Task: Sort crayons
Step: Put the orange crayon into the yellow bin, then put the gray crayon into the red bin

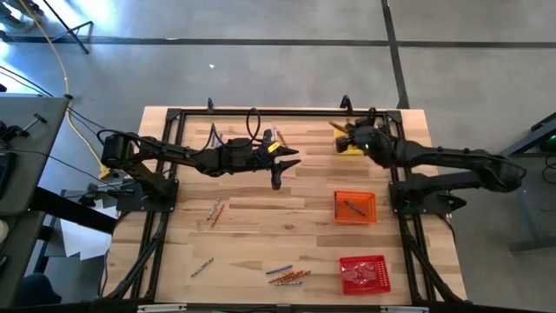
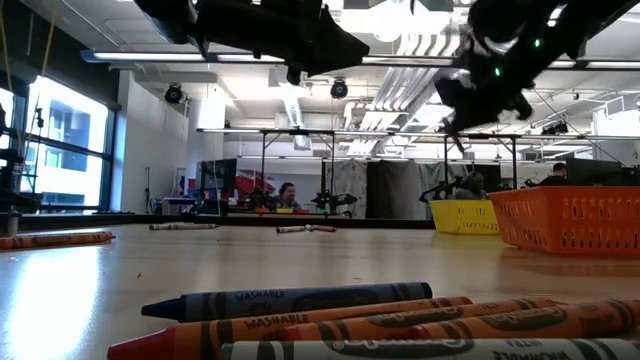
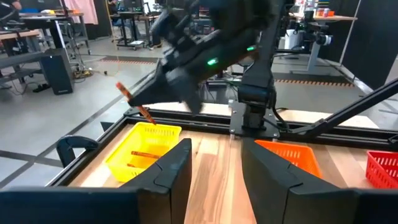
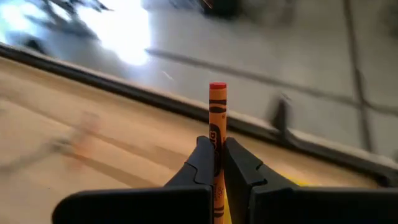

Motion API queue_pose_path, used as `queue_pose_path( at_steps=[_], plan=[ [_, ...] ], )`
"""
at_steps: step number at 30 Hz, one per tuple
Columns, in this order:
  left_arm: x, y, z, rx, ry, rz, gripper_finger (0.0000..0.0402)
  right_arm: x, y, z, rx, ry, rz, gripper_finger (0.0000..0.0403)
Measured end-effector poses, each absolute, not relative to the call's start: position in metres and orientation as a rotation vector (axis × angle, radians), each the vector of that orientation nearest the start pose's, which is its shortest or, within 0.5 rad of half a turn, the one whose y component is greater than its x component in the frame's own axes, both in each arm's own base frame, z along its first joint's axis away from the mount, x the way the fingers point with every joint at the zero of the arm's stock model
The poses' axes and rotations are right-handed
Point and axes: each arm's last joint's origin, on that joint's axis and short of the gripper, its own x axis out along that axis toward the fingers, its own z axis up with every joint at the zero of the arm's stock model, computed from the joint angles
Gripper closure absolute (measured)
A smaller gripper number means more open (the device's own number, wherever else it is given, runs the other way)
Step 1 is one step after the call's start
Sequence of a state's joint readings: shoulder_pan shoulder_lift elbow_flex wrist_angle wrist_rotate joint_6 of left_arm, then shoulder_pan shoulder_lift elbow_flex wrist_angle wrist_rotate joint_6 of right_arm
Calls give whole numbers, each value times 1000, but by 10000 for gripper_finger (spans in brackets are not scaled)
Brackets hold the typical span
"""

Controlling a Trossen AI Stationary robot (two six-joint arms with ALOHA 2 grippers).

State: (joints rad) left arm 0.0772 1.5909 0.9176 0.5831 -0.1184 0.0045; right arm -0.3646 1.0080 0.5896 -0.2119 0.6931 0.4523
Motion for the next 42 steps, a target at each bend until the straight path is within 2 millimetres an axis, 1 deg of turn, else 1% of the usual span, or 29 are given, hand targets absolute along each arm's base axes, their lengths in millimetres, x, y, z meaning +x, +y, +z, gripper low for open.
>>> queue_pose_path(
  at_steps=[2,5,8,11,16,20,23,26,35,39,42],
  plan=[
    [349,31,253,6,91,196,275,172,-101,220,318,485,-1210,402],
    [349,31,253,6,90,196,275,166,-119,212,332,549,-1269,402],
    [349,31,253,6,93,196,275,163,-136,202,371,600,-1284,402],
    [349,31,251,7,108,197,275,162,-149,187,433,680,-1273,402],
    [349,31,250,9,119,202,275,164,-159,163,478,795,-1281,402],
    [348,32,249,16,128,228,275,166,-160,153,498,835,-1282,402],
    [348,34,249,16,132,238,275,166,-160,151,502,844,-1278,402],
    [348,37,249,15,134,245,275,167,-160,151,513,844,-1261,391],
    [347,39,246,16,169,255,275,168,-158,152,519,873,-1166,314],
    [346,40,242,21,207,294,275,166,-156,163,522,820,-1145,296],
    [345,43,239,25,239,323,275,163,-151,179,539,734,-1108,294]
  ],
)
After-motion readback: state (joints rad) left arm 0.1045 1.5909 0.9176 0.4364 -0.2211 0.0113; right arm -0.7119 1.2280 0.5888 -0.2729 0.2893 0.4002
